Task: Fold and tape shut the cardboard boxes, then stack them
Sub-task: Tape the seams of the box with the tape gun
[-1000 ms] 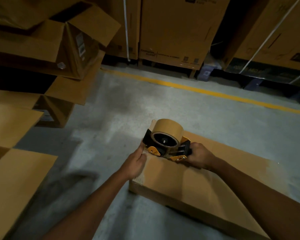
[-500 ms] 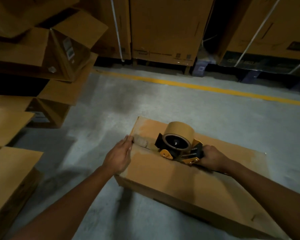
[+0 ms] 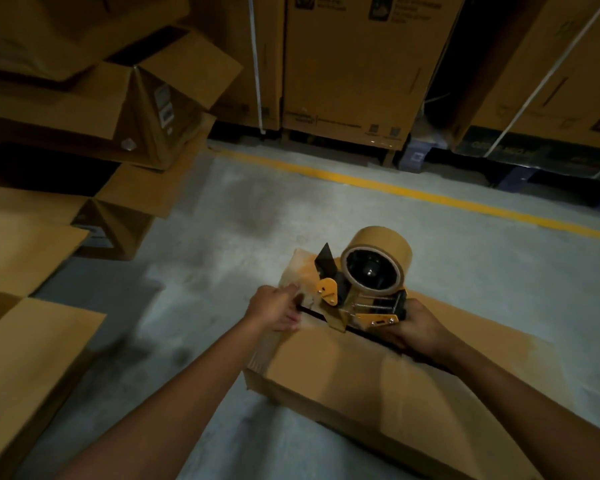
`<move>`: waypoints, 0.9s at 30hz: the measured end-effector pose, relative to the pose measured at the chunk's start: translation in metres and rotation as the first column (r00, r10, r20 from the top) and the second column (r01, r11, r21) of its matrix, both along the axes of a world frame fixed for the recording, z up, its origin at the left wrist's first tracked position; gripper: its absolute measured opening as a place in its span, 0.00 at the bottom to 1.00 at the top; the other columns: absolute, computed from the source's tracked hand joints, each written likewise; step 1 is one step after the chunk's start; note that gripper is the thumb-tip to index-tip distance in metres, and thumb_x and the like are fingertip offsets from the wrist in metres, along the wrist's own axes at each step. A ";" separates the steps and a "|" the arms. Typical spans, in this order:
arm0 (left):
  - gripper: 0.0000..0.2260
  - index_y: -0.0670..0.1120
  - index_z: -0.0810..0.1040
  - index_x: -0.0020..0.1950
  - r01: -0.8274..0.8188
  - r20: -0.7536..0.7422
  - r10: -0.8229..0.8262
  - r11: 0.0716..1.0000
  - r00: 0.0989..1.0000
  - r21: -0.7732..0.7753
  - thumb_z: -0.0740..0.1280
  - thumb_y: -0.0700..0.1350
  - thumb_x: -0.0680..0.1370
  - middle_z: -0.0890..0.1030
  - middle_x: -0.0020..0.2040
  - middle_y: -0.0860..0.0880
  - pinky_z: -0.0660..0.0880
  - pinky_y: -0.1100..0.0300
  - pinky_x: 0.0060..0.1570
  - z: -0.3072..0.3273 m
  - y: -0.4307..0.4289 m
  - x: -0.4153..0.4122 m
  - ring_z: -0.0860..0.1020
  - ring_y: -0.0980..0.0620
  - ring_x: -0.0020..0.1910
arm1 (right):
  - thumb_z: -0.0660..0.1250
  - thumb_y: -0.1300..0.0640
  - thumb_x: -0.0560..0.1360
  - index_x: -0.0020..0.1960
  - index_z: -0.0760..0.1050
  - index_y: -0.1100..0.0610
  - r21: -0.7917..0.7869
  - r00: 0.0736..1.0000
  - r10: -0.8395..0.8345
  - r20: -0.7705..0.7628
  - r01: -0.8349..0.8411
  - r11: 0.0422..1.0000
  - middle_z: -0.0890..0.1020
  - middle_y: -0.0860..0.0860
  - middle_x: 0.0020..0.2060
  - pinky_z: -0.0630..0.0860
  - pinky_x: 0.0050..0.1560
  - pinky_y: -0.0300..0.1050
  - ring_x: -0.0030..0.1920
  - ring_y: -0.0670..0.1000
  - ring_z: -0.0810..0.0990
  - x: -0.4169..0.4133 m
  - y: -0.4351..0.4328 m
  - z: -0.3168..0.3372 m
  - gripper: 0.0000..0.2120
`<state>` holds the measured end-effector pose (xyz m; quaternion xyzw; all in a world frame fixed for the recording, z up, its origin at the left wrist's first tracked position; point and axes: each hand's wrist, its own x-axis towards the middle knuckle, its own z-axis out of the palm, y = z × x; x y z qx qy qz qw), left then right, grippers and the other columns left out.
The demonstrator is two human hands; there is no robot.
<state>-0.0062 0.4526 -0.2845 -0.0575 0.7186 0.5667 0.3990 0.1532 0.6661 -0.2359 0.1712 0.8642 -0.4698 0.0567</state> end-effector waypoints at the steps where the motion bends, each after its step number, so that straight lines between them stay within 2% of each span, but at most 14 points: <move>1: 0.21 0.32 0.78 0.52 0.010 0.076 -0.011 1.000 0.997 0.016 0.67 0.52 0.81 0.83 0.43 0.32 0.81 0.55 0.31 0.003 0.001 0.001 0.85 0.37 0.38 | 0.73 0.62 0.75 0.45 0.81 0.48 0.000 1.000 -0.001 -0.018 0.001 1.000 0.84 0.42 0.31 0.73 0.32 0.33 0.30 0.40 0.79 -0.006 -0.004 0.005 0.09; 3: 0.23 0.31 0.77 0.54 0.069 0.227 -0.079 0.996 0.971 0.054 0.65 0.54 0.82 0.83 0.48 0.31 0.82 0.55 0.34 0.003 0.004 0.008 0.85 0.37 0.45 | 0.71 0.66 0.75 0.37 0.82 0.46 0.006 1.000 -0.008 -0.006 0.008 1.000 0.82 0.46 0.29 0.73 0.31 0.36 0.28 0.43 0.77 -0.017 -0.008 0.011 0.16; 4: 0.25 0.31 0.75 0.56 0.105 0.317 -0.132 0.989 0.939 0.100 0.63 0.56 0.82 0.83 0.51 0.31 0.83 0.54 0.39 0.001 0.006 0.011 0.84 0.37 0.49 | 0.69 0.67 0.75 0.32 0.81 0.47 -0.007 1.000 -0.019 0.007 0.019 1.000 0.79 0.49 0.26 0.71 0.29 0.39 0.26 0.47 0.75 -0.021 -0.008 0.014 0.19; 5: 0.27 0.32 0.74 0.59 0.118 0.413 -0.183 0.977 0.892 0.180 0.60 0.58 0.82 0.82 0.54 0.31 0.83 0.52 0.46 -0.002 0.008 0.014 0.84 0.36 0.52 | 0.68 0.67 0.76 0.30 0.79 0.50 -0.028 0.999 -0.029 0.019 0.030 0.999 0.76 0.50 0.24 0.70 0.27 0.40 0.24 0.48 0.72 -0.024 -0.008 0.019 0.20; 7: 0.31 0.32 0.71 0.64 0.010 0.567 -0.227 0.933 0.792 0.360 0.58 0.62 0.82 0.80 0.58 0.31 0.80 0.47 0.55 -0.007 0.014 0.018 0.82 0.35 0.56 | 0.68 0.66 0.77 0.31 0.75 0.56 -0.072 0.999 -0.041 0.032 0.044 0.996 0.73 0.54 0.24 0.68 0.26 0.41 0.23 0.50 0.69 -0.031 -0.007 0.029 0.16; 8: 0.33 0.30 0.70 0.65 -0.079 0.615 -0.217 0.905 0.758 0.417 0.60 0.61 0.81 0.80 0.59 0.30 0.81 0.46 0.54 -0.008 0.016 0.019 0.82 0.34 0.56 | 0.68 0.66 0.77 0.32 0.74 0.58 -0.081 0.999 -0.041 0.027 0.043 0.996 0.73 0.55 0.25 0.68 0.26 0.42 0.23 0.50 0.69 -0.034 -0.006 0.033 0.15; 11: 0.31 0.29 0.70 0.67 -0.284 0.671 -0.149 0.824 0.726 0.491 0.63 0.57 0.81 0.81 0.57 0.30 0.84 0.52 0.39 -0.007 0.017 0.021 0.85 0.37 0.47 | 0.67 0.67 0.76 0.31 0.75 0.56 -0.098 1.000 -0.018 -0.017 0.016 0.995 0.73 0.54 0.25 0.69 0.28 0.43 0.25 0.51 0.69 -0.041 -0.007 0.045 0.16; 14: 0.20 0.31 0.74 0.61 -0.375 0.650 -0.094 0.750 0.755 0.544 0.63 0.49 0.83 0.83 0.51 0.32 0.83 0.56 0.34 0.001 0.008 0.012 0.85 0.41 0.39 | 0.67 0.69 0.76 0.28 0.77 0.51 -0.113 0.999 -0.002 -0.041 -0.002 0.994 0.73 0.54 0.25 0.69 0.29 0.43 0.26 0.51 0.69 -0.044 -0.010 0.049 0.21; 16: 0.13 0.33 0.74 0.62 -0.399 0.617 -0.028 0.739 0.786 0.543 0.63 0.41 0.82 0.84 0.46 0.33 0.83 0.58 0.32 0.005 0.001 0.001 0.85 0.43 0.36 | 0.66 0.69 0.76 0.31 0.76 0.52 -0.117 0.999 0.016 -0.042 -0.021 0.993 0.73 0.55 0.27 0.69 0.31 0.46 0.28 0.53 0.70 -0.044 -0.013 0.049 0.19; 19: 0.12 0.32 0.74 0.63 -0.394 0.526 0.115 0.798 0.842 0.456 0.62 0.37 0.82 0.84 0.39 0.36 0.81 0.60 0.28 0.008 -0.007 -0.013 0.85 0.46 0.33 | 0.66 0.68 0.76 0.29 0.74 0.54 -0.085 0.999 0.041 -0.031 -0.043 0.995 0.74 0.54 0.25 0.70 0.32 0.45 0.27 0.52 0.70 -0.044 -0.018 0.043 0.19; 23: 0.06 0.34 0.76 0.52 -0.333 0.239 0.265 0.889 0.934 0.314 0.62 0.36 0.82 0.81 0.32 0.41 0.78 0.63 0.26 0.009 -0.018 -0.033 0.81 0.49 0.28 | 0.67 0.68 0.76 0.27 0.72 0.51 -0.054 1.000 0.028 -0.005 -0.029 0.998 0.73 0.51 0.23 0.69 0.29 0.40 0.24 0.48 0.69 -0.044 -0.021 0.035 0.22; 27: 0.06 0.34 0.77 0.46 -0.193 0.021 0.194 0.951 0.981 0.241 0.63 0.34 0.80 0.80 0.35 0.39 0.77 0.61 0.28 0.006 -0.031 -0.048 0.77 0.48 0.29 | 0.66 0.71 0.73 0.29 0.77 0.51 -0.027 0.999 0.018 0.028 -0.017 0.999 0.75 0.51 0.24 0.70 0.30 0.44 0.26 0.50 0.71 -0.047 -0.017 0.023 0.20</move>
